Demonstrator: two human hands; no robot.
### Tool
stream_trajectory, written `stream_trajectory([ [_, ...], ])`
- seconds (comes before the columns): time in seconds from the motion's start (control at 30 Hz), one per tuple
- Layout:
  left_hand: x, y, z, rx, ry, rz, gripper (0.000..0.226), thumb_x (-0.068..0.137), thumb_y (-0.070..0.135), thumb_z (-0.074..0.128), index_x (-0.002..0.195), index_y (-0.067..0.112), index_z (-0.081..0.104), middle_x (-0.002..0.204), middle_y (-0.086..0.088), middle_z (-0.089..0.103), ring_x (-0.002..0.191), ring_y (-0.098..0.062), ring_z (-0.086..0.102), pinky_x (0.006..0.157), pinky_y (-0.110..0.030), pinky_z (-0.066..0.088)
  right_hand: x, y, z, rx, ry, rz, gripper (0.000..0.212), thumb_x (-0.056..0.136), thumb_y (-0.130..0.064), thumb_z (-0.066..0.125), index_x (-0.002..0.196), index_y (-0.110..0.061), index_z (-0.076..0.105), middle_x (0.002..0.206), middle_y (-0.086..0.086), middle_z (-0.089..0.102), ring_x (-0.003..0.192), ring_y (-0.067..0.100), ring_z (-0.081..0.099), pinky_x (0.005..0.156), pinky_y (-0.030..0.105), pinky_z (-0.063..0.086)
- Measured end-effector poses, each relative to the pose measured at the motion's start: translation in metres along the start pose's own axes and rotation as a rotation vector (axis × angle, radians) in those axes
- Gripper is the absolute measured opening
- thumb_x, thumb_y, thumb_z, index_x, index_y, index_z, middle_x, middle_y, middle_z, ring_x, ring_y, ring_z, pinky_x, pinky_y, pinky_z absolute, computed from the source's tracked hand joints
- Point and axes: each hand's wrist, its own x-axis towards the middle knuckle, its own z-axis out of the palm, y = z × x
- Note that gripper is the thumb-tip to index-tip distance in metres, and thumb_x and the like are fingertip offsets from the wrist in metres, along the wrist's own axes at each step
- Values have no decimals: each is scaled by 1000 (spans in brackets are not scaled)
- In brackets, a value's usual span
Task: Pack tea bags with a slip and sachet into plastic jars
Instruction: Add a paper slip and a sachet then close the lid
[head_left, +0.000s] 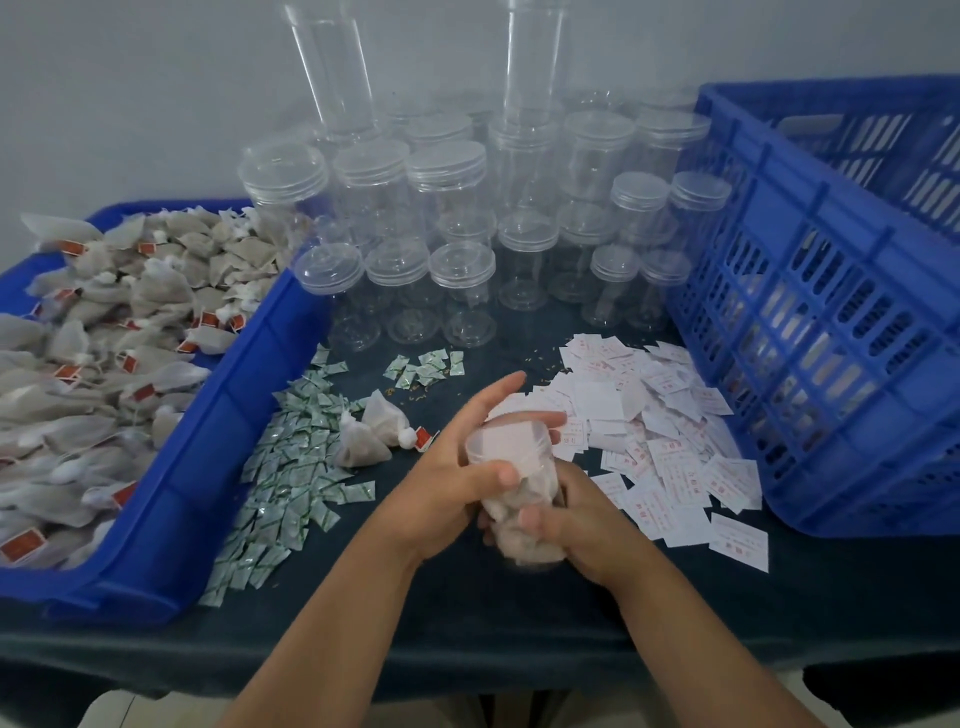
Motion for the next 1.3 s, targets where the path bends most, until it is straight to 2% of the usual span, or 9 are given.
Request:
stream_trajectory([
  [0.13, -2, -4, 2, 153, 303, 35, 75, 67, 38, 87, 136, 48, 61, 124, -5, 72, 115, -25, 68, 96, -41, 57, 4, 4, 17, -286, 303, -105, 49, 77, -39, 87, 122, -34, 70, 111, -8, 79, 101, 13, 76, 84, 41, 63],
  [0.23, -3, -1, 6, 458, 411, 54, 72, 61, 52, 87, 128, 56, 62, 122, 7, 72, 113, -14, 69, 97, -45, 60, 3, 7, 18, -335, 252, -200, 47, 80, -32, 89, 123, -34, 71, 114, -5, 79, 105, 16, 77, 84, 31, 62],
  [0.43, -3, 1, 7, 52, -109, -18, 85, 75, 24, 72, 156, 22, 45, 133, -21, 67, 103, -44, 64, 81, -76, 41, -4, -4, 1, 127, -229, 40, 72, 81, -54, 87, 129, -6, 61, 99, 10, 74, 89, 29, 73, 79, 39, 62],
  [0.53, 5, 4, 5, 111, 63, 38, 87, 74, 28, 72, 156, 21, 43, 141, -14, 64, 131, -39, 59, 101, -62, 49, -1, -1, 4, 115, -94, 22, 65, 81, -48, 87, 124, -7, 61, 98, 2, 73, 88, 19, 70, 81, 37, 57],
  [0.67, 6, 6, 4, 192, 254, 85, 77, 76, 38, 82, 146, 36, 50, 129, 1, 73, 125, -27, 67, 97, -38, 57, 7, 3, 13, -85, 246, -85, 40, 82, -29, 84, 118, -35, 70, 105, -7, 77, 96, 15, 72, 79, 29, 59],
  [0.77, 6, 4, 11, 419, 241, 74, 77, 68, 46, 88, 136, 50, 54, 117, 6, 77, 112, -15, 71, 95, -38, 56, 4, 7, 13, -147, 121, -162, 46, 87, -13, 83, 130, -22, 68, 118, 5, 77, 111, 24, 74, 91, 43, 62],
  [0.97, 4, 19, 7, 291, 45, 34, 72, 75, 36, 80, 143, 33, 57, 123, -7, 75, 112, -21, 70, 97, -43, 54, 2, 2, 2, 1, -36, -16, 51, 80, -24, 79, 118, 5, 62, 95, 9, 70, 89, 27, 66, 83, 43, 52],
  [1.1, 5, 9, 14, 440, 232, 62, 77, 67, 50, 86, 137, 53, 53, 117, 9, 77, 120, -15, 68, 107, -52, 52, 4, 9, 9, -119, 125, -59, 35, 87, -15, 79, 121, -12, 69, 99, 1, 77, 92, 19, 74, 79, 36, 58],
  [1.3, 1, 6, 13, 338, 99, 90, 74, 71, 36, 85, 141, 43, 60, 114, -6, 77, 117, -24, 70, 100, -42, 56, -1, 1, 1, -139, 0, -27, 28, 81, -20, 82, 107, -19, 70, 85, -1, 71, 80, 17, 68, 71, 34, 54],
])
